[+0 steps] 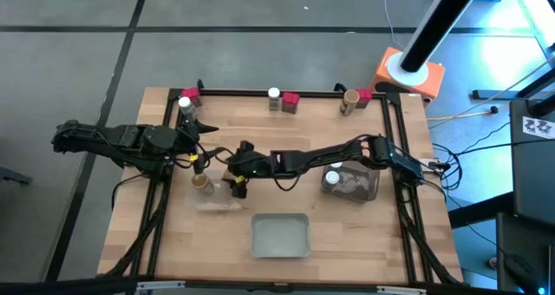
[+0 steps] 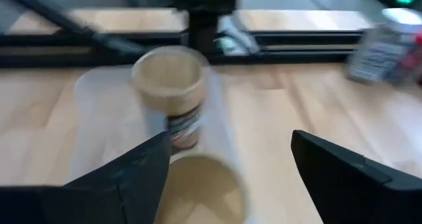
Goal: Sort spices by type
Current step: Put the gold seasoning bottle into the transparent bin
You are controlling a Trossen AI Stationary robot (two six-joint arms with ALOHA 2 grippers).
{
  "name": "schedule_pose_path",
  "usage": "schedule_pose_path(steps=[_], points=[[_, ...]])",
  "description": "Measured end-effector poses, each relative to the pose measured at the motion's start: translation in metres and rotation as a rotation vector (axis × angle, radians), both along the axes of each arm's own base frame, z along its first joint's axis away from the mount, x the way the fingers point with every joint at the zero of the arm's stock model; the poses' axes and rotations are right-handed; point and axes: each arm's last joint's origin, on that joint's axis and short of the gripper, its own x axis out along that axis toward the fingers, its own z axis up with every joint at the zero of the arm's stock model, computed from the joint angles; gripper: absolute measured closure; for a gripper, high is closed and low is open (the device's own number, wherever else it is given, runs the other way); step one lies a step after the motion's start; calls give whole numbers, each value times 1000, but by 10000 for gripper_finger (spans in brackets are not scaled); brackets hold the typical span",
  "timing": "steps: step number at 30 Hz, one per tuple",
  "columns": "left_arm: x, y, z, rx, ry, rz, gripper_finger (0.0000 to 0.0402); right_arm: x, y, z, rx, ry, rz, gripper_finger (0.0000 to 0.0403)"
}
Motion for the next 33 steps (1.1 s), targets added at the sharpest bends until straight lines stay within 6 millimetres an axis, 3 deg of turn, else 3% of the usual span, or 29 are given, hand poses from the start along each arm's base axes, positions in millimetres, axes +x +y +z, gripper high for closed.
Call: schedule_pose_path(steps=[11,19,26,33], points=[[0,0,0,-4,4,2,75,0,-1,27,-98,69,-11,91],[-1,0,-2,-19,13,9,75,-17,-6,37,-149,228,-98,91],[2,0,-3,-13,20,7,75,-51,-12,46,-187,324,-177,91],[8,-1,-6,-5,51,6,75,-109,-48,49,-172,294,-284,91]])
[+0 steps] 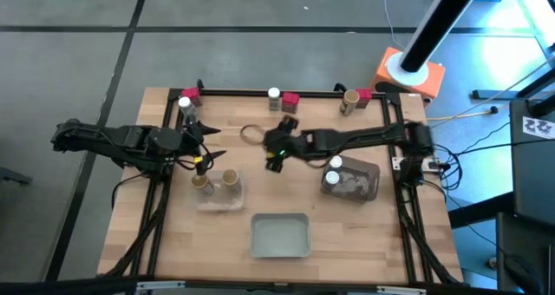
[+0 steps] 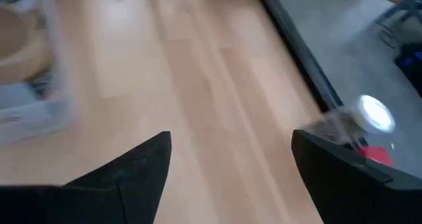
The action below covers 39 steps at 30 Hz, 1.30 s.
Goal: Sort spices by type
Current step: Put the gold seasoning bottle into the transparent bin
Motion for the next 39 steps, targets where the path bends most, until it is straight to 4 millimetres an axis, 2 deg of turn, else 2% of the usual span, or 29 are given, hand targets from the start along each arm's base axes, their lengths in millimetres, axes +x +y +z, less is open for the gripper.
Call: schedule_pose_path(steps=[9,16,22,30,34,39], points=[[14,0,1,58,-16,-7,75,-85,-49,9,-3,-112,-139,90],[24,8,-6,39,24,64,75,-134,-77,14,-13,-136,-258,90],[34,18,-11,4,31,145,75,-164,-100,14,-24,-129,-363,90],[47,31,-18,-30,29,230,75,-204,-141,3,-17,-61,-565,90],[50,36,-23,-70,32,280,75,-217,-158,1,-16,-52,-645,90],[54,41,-28,-112,34,326,75,-224,-166,1,-17,-54,-690,91]])
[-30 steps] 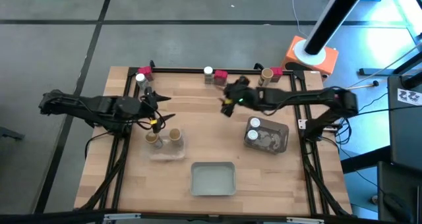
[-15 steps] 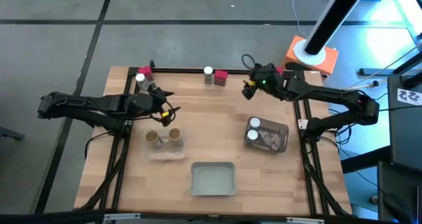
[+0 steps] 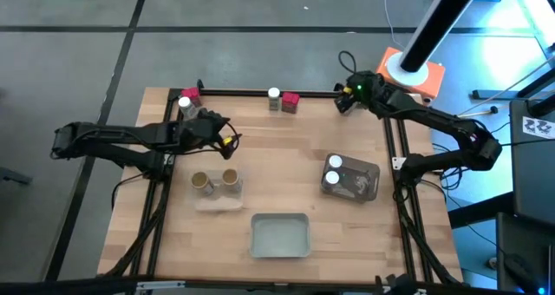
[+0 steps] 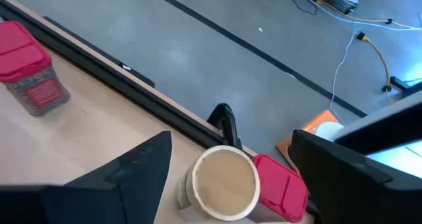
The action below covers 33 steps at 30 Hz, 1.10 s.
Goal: Sort spices by type
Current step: Put the gold seasoning bottle into the transparent bin
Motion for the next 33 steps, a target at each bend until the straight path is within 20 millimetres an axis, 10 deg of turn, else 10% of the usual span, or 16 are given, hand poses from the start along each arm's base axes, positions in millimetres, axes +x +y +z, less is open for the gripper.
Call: schedule_pose_path(steps=[33], points=[[3,1,2,16,-27,-6,75,-16,-48,-49,287,-21,-89,94]])
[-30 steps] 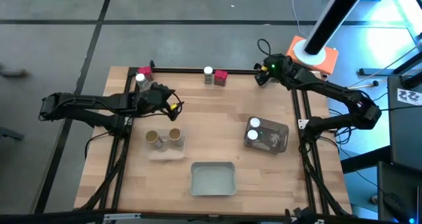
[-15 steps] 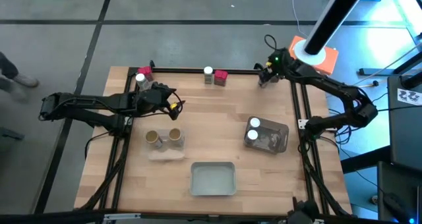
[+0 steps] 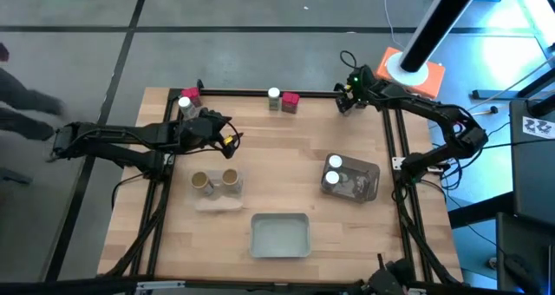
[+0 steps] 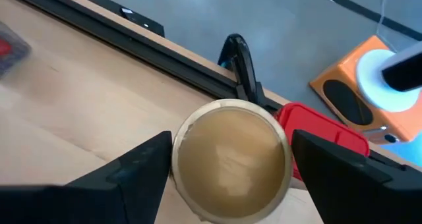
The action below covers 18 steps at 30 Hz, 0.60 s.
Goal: Sort spices by type
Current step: Put the gold seasoning bottle into the transparent bin
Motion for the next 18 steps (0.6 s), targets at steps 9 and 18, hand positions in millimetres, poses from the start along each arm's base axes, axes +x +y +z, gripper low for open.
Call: schedule_pose_path(steps=[9,18], points=[[0,0,0,0,-2,0,75,3,-4,-11,33,22,3,94],[0,0,0,-5,-7,3,75,4,-4,-11,31,32,22,119]])
